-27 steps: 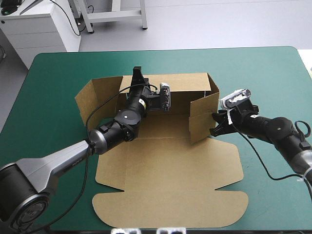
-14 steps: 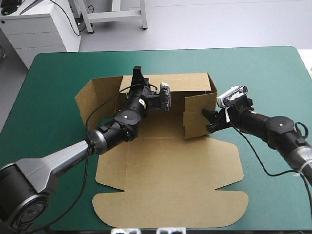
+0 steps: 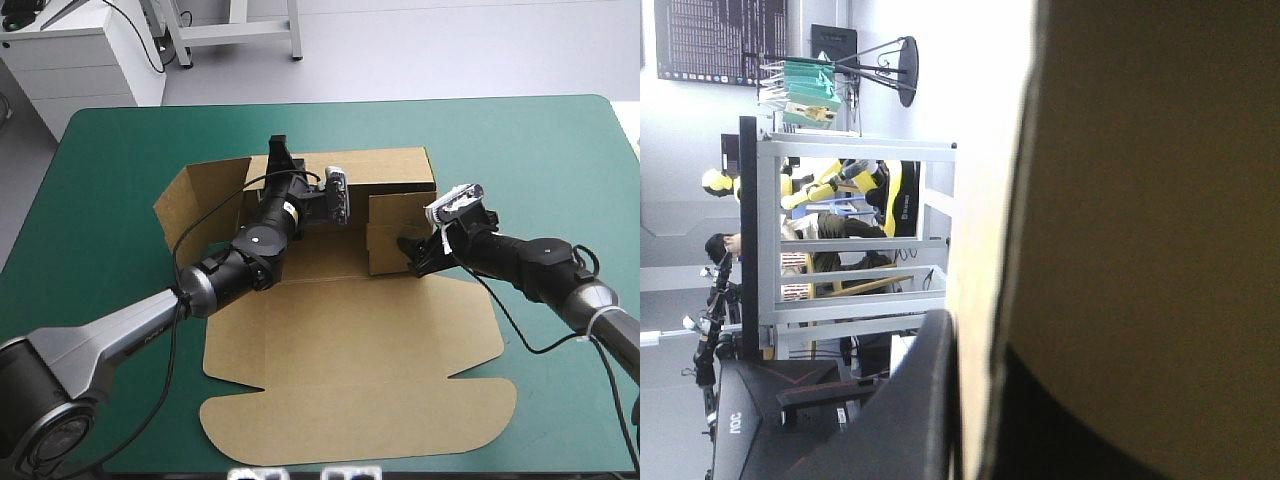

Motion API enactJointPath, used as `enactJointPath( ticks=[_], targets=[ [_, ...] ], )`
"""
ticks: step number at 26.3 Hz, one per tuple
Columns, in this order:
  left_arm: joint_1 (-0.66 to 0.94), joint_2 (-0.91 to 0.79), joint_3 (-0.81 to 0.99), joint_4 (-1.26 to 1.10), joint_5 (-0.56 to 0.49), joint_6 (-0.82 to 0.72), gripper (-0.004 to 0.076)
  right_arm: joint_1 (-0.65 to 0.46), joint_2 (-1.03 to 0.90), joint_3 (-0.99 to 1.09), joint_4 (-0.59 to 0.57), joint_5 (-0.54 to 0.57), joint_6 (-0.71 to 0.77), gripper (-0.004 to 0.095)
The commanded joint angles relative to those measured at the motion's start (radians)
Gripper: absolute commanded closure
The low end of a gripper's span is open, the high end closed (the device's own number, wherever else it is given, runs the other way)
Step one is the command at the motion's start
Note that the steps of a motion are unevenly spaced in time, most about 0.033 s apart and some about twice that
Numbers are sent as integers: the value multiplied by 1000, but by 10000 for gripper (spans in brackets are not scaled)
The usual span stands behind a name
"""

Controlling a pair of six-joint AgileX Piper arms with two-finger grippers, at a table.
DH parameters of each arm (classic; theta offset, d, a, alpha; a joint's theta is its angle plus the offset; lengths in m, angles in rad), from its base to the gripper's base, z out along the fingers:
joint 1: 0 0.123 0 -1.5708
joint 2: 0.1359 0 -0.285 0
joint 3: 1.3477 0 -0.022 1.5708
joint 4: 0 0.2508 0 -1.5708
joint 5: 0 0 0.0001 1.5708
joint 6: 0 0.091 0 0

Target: Fold the box

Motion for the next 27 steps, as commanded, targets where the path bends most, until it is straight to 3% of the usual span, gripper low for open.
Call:
enactJointPath(
  ticks=[1,5,7,16,23,25,27],
  targets=[
    [-16,-59,-28,31,-14,-30,732,35,-22,-36,36,-55,-19,190],
    [-29,-59,-28,25,-31,-30,732,53,-11,-54,43,-78,-11,240],
    [-36,-59,-28,22,-36,-30,732,57,-9,-63,46,-96,4,322],
    [-41,-59,-28,16,-19,-30,732,59,-9,-79,50,-65,4,925],
    [-42,-59,-19,-2,-47,-30,727,59,-9,-79,58,-15,-12,924],
    [-42,-70,-19,-33,-74,-21,651,59,-9,-79,69,-61,82,924],
    [-66,-101,-19,-68,-84,-22,428,59,-9,-79,62,-88,113,924]
  ],
)
